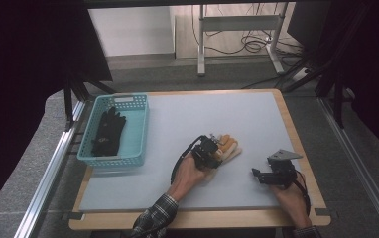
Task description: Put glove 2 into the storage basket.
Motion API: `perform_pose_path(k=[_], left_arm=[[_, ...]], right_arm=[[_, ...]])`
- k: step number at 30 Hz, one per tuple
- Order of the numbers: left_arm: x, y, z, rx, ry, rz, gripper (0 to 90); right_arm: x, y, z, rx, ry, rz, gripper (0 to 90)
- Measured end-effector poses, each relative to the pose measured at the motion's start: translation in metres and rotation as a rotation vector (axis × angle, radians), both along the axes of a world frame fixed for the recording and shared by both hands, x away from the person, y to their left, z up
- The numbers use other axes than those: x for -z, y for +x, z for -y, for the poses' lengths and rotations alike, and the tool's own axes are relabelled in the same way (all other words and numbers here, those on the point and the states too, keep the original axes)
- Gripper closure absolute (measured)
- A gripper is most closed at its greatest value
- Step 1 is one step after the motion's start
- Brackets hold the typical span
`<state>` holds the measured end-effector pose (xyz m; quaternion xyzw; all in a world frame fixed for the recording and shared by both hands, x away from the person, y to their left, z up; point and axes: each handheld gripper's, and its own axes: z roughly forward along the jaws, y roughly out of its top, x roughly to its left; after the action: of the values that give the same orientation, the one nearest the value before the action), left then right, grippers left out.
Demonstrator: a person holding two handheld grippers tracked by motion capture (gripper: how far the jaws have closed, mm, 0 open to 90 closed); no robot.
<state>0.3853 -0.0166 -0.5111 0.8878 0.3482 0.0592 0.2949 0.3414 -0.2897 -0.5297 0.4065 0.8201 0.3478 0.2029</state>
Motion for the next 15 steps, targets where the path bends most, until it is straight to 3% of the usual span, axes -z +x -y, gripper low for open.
perform_pose_path(k=[15], left_arm=[[-0.032,0.004,-0.023,-0.046,-0.006,0.068,62.9]], right_arm=[[0.0,0.0,0.0,0.001,0.001,-0.001,21.2]])
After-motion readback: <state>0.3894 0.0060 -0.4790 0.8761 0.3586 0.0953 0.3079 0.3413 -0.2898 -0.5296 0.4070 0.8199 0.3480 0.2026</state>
